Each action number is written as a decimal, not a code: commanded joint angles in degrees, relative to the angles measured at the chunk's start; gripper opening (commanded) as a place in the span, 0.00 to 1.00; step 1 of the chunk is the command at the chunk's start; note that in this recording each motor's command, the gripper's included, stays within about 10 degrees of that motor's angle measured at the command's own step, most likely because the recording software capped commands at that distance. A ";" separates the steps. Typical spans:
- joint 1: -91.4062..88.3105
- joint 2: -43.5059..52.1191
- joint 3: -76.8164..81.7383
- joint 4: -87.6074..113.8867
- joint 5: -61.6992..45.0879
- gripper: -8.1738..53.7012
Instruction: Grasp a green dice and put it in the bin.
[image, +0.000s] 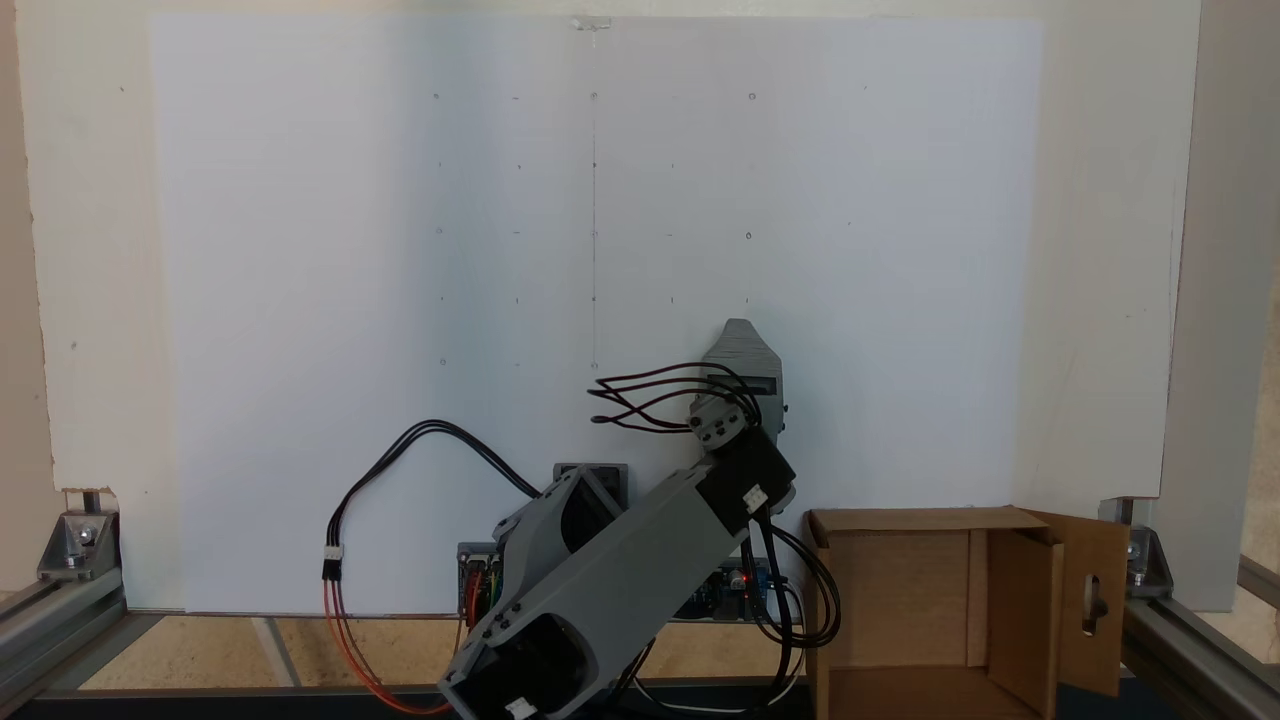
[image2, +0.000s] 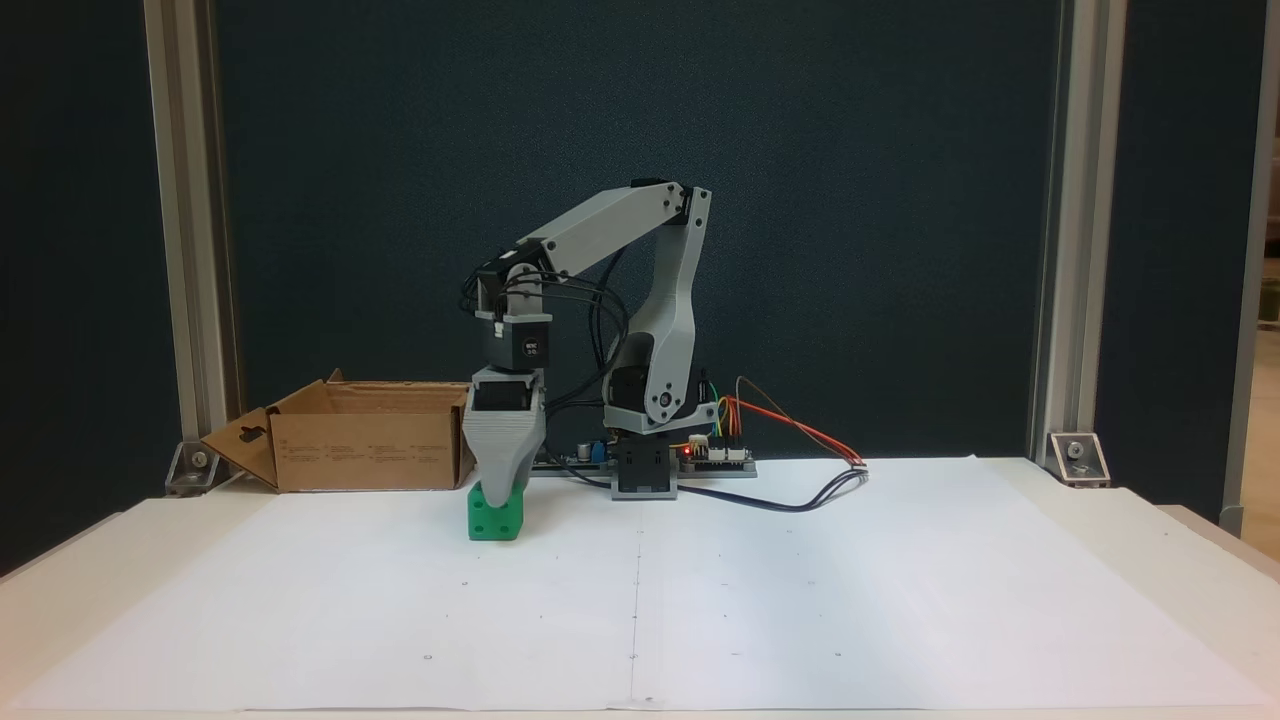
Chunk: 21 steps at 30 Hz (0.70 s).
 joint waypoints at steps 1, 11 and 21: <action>-0.88 0.00 -0.97 0.09 -4.22 0.85; -1.32 -3.69 -0.97 -3.87 -4.04 0.83; 0.09 -5.71 -0.97 -7.38 -4.13 0.83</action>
